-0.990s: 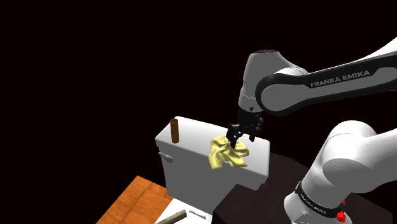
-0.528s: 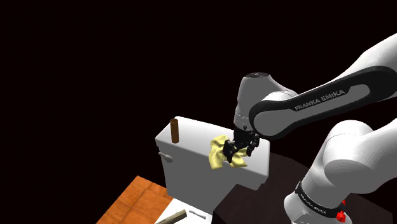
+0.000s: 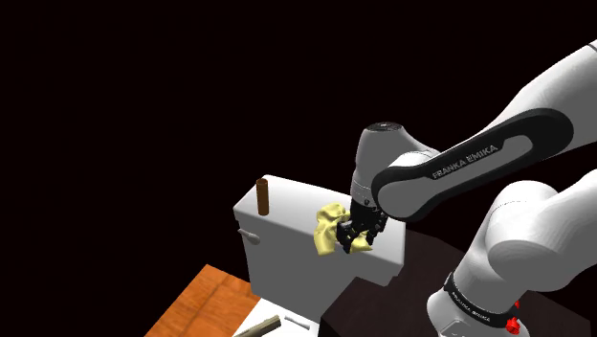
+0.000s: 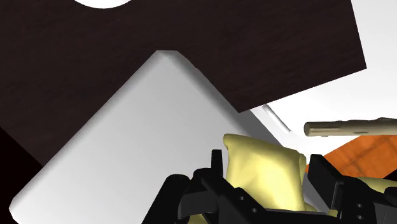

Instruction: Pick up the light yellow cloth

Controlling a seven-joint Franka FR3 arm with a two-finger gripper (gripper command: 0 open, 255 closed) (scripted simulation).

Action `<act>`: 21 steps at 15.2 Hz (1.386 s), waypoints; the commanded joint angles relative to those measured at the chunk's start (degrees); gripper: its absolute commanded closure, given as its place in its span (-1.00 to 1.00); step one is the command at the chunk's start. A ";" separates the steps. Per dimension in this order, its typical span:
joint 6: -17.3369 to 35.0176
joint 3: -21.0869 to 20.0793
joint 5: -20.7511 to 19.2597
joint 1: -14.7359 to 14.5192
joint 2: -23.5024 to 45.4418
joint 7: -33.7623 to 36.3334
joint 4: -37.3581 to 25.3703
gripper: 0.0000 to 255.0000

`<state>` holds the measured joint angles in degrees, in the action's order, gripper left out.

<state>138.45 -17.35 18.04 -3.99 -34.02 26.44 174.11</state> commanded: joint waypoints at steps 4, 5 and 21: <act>0.12 -0.03 0.04 -0.03 0.07 0.01 0.04 1.00; 0.12 -0.03 0.04 -0.03 0.07 0.01 0.04 1.00; -16.01 2.12 -2.75 0.73 -11.09 0.92 -5.04 1.00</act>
<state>123.87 -15.51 15.58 -3.38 -44.16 27.37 169.50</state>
